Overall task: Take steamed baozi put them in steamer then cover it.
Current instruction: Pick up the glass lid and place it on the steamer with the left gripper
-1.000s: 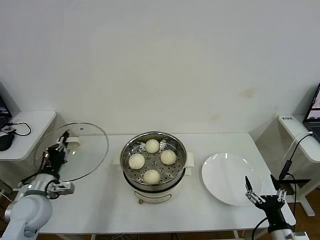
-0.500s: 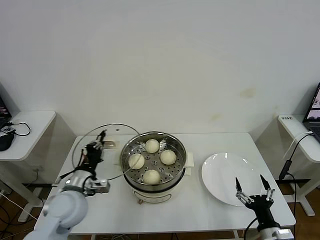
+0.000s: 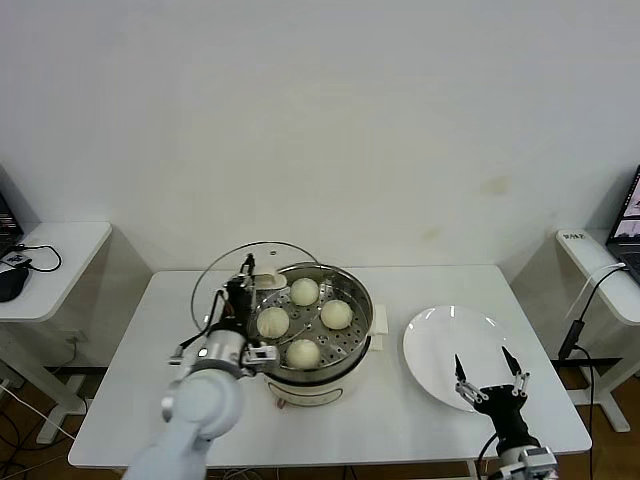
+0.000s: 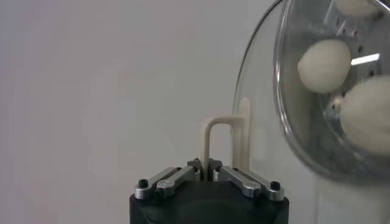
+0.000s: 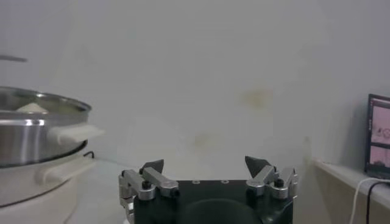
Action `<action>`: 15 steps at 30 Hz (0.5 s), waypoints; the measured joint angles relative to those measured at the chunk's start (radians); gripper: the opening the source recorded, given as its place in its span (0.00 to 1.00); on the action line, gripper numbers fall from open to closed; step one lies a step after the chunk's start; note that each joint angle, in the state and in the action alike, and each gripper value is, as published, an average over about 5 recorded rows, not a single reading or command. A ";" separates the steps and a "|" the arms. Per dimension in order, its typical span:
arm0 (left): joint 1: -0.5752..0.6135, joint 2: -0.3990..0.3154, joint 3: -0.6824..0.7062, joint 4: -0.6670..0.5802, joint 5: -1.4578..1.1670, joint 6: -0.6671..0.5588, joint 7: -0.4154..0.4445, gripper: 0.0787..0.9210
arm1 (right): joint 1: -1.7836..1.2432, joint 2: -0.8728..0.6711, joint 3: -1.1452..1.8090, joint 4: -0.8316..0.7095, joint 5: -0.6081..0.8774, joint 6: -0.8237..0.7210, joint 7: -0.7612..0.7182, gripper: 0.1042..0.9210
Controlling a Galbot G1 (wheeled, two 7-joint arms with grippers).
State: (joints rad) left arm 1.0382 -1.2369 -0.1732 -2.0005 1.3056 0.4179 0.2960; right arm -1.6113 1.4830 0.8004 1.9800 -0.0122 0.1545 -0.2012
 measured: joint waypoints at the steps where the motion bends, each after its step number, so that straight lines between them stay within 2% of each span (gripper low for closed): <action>1: -0.003 -0.021 0.008 0.006 0.020 0.002 0.004 0.07 | 0.002 0.000 -0.003 -0.003 -0.005 0.000 0.002 0.88; 8: -0.013 -0.144 0.064 0.050 0.139 0.011 0.026 0.07 | 0.008 0.002 -0.018 -0.020 -0.032 0.000 0.011 0.88; 15: -0.013 -0.231 0.104 0.092 0.226 0.010 0.033 0.07 | 0.007 0.005 -0.023 -0.021 -0.044 0.000 0.015 0.88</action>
State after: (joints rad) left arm 1.0249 -1.4679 -0.0687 -1.9089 1.5315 0.4280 0.3294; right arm -1.6043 1.4878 0.7771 1.9594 -0.0561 0.1544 -0.1866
